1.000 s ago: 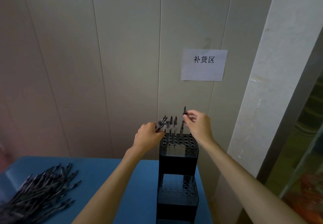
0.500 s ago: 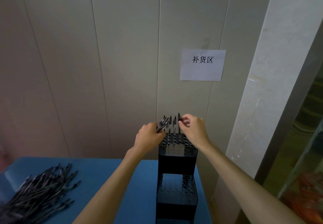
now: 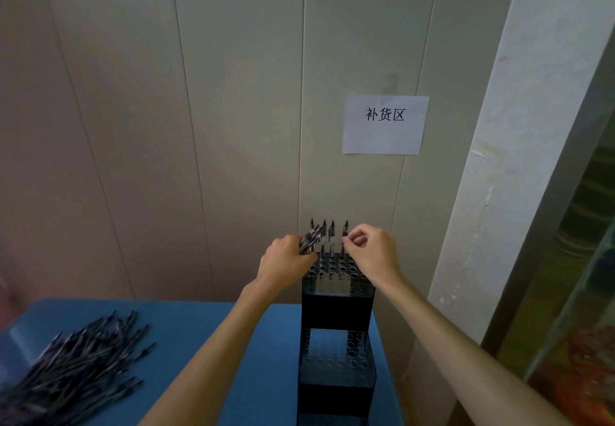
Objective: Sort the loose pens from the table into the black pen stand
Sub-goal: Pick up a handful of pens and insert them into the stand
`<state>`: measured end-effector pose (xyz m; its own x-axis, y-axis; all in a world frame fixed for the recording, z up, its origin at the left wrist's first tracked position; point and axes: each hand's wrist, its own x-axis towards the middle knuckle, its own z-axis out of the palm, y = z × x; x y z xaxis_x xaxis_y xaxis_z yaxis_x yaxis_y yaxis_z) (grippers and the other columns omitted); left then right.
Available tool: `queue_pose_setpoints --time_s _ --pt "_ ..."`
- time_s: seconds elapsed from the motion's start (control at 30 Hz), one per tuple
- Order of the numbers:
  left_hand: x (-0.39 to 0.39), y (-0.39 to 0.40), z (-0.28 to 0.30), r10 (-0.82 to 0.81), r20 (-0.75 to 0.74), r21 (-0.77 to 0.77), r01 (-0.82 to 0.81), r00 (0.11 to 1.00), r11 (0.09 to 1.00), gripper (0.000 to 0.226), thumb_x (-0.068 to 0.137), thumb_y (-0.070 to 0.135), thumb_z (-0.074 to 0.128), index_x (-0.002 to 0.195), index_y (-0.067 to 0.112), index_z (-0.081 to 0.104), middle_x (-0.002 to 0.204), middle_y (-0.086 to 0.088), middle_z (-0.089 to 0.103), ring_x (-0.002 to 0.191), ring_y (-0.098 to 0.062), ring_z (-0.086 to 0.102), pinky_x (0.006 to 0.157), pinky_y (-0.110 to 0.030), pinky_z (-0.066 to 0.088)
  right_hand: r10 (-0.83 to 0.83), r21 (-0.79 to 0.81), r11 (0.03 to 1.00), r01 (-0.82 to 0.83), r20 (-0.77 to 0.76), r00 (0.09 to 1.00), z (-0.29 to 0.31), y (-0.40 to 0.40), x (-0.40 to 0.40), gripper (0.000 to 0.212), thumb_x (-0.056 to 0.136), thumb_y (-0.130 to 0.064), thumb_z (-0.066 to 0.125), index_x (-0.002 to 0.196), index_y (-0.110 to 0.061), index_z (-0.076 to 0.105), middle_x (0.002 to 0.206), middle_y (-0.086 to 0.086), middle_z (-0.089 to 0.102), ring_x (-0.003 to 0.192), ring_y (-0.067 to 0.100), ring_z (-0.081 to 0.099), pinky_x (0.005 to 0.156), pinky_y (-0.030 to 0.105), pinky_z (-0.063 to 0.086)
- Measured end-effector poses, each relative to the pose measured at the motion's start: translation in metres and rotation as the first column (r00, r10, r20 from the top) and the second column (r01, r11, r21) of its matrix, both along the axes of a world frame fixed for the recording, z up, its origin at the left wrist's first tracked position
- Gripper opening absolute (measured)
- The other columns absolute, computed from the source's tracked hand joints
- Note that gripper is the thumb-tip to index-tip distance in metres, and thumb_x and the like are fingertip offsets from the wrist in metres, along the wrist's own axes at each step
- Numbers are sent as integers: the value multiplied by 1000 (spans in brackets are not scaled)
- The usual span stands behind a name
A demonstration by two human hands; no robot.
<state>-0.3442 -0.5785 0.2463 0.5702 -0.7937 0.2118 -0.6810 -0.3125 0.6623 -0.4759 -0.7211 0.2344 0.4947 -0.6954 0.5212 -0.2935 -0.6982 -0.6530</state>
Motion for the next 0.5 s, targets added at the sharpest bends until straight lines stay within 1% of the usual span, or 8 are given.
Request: queue_pose_setpoints --time_s 0.1,0.13,0.2,0.27,0.3,0.33,0.4,0.5 --pt "0 -2 -1 -1 -17 6 1 1000 1000 30 88 17 61 64 18 43 58 3 43 52 -14 37 50 -24 28 -17 37 999 15 55 998 3 7 -7 12 86 -17 76 78 -16 68 67 -7 68 61 7 66 63 22 56" --pt "-1 -3 -1 -7 -20 7 8 1000 1000 29 88 17 60 65 18 43 58 3 44 52 -14 38 51 -24 29 4 69 998 -9 68 998 5 9 -8 11 86 -16 75 79 -15 68 68 -5 68 61 11 67 62 23 56" --pt "-3 -6 -1 -25 -34 7 25 999 1000 27 89 18 61 67 18 46 60 3 46 54 -14 40 53 -25 33 135 230 961 -156 105 985 10 13 -11 5 88 -13 73 87 -10 69 75 3 71 65 18 70 64 27 59" --pt "-6 -9 0 -32 -31 4 32 999 999 26 89 24 61 67 19 48 61 3 50 55 -15 44 53 -26 35 317 435 824 -363 178 932 16 19 -11 12 90 -13 72 100 -7 72 88 11 75 74 22 71 70 30 60" --pt "-7 -10 1 -45 -32 3 45 998 999 25 89 28 62 68 21 51 62 2 53 56 -16 46 53 -26 36 380 498 755 -427 198 903 16 21 -11 16 90 -15 72 105 -9 74 94 11 76 79 20 70 72 30 58" --pt "-8 -11 1 -69 -41 -3 69 997 998 24 89 32 63 70 22 55 64 2 57 56 -16 49 53 -26 38 423 528 713 -461 200 884 17 23 -11 19 90 -18 72 108 -13 75 99 9 76 82 16 69 72 27 56" --pt "-10 -13 2 -117 -55 -22 116 992 993 22 90 35 65 74 21 60 66 1 62 57 -15 52 54 -26 41 446 547 685 -482 209 870 15 24 -10 20 91 -22 71 110 -17 75 103 3 76 85 11 68 71 22 53" --pt "-13 -12 3 -132 -56 -29 131 990 991 21 91 27 64 72 19 58 64 3 59 55 -13 48 52 -24 37 378 570 672 -473 285 881 11 24 -9 17 92 -20 69 107 -13 75 98 1 76 83 9 66 71 22 50"
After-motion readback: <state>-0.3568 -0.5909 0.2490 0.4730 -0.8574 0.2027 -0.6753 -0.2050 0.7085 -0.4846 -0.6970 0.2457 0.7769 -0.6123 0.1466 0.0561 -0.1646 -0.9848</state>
